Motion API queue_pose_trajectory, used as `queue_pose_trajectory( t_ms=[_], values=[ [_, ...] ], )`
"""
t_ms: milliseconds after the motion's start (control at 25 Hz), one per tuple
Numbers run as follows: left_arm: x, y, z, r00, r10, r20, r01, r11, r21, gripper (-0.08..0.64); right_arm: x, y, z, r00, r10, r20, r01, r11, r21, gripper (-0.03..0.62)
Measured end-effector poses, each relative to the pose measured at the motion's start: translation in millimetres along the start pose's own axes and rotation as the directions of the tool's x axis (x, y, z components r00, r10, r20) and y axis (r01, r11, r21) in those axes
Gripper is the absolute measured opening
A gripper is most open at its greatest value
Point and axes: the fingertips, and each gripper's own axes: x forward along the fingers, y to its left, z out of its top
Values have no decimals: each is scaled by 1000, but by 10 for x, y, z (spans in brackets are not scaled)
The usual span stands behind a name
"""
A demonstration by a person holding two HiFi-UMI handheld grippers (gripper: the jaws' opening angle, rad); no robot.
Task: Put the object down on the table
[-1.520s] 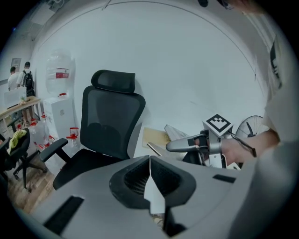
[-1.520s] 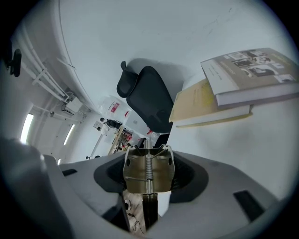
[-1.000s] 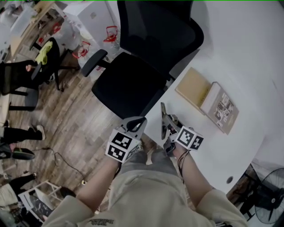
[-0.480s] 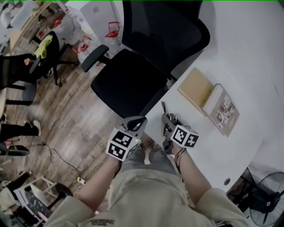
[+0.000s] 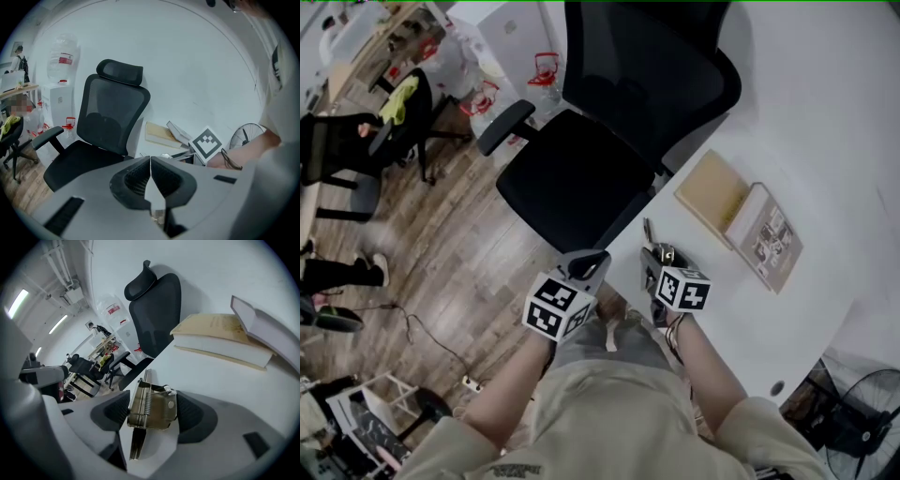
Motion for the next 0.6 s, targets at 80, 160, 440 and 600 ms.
queue_pose_trajectory(
  t_ms=[80,160,440,600],
  values=[
    [-4,-32,18,1000,2,2,-2,1000,7,23,-14,-32,34,1000,-29,0,29,998,-47,313],
    [-4,-70,26,1000,3,3,-3,1000,14,23,-30,-66,54,999,-41,1,41,997,-72,319],
    [-132,-213,105,1000,13,18,-14,1000,28,23,-298,-28,292,998,-32,61,37,995,-95,319],
    [-279,-275,220,999,28,38,-30,999,42,23,-574,183,568,992,13,124,6,989,-148,308]
  ],
)
